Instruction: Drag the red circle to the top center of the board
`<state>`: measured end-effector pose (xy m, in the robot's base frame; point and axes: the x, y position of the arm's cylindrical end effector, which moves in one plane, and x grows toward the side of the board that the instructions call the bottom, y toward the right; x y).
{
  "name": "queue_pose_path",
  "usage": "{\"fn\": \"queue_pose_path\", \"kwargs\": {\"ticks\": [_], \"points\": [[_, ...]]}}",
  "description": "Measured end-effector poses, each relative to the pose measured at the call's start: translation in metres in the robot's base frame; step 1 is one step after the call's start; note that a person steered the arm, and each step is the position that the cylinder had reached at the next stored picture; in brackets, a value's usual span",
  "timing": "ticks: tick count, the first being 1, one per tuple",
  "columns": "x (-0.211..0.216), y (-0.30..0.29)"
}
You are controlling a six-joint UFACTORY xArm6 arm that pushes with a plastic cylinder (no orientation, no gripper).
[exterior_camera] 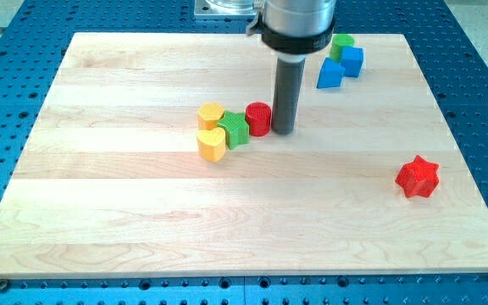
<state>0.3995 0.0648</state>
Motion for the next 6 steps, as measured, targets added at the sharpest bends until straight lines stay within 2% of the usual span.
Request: {"fn": "queue_pose_path", "kwargs": {"ticks": [1,3,4,5,6], "points": [[0.023,0.004],[0.03,-0.054],[0.0,-0.054],[-0.06,-0.052],[-0.078,-0.049]]}}
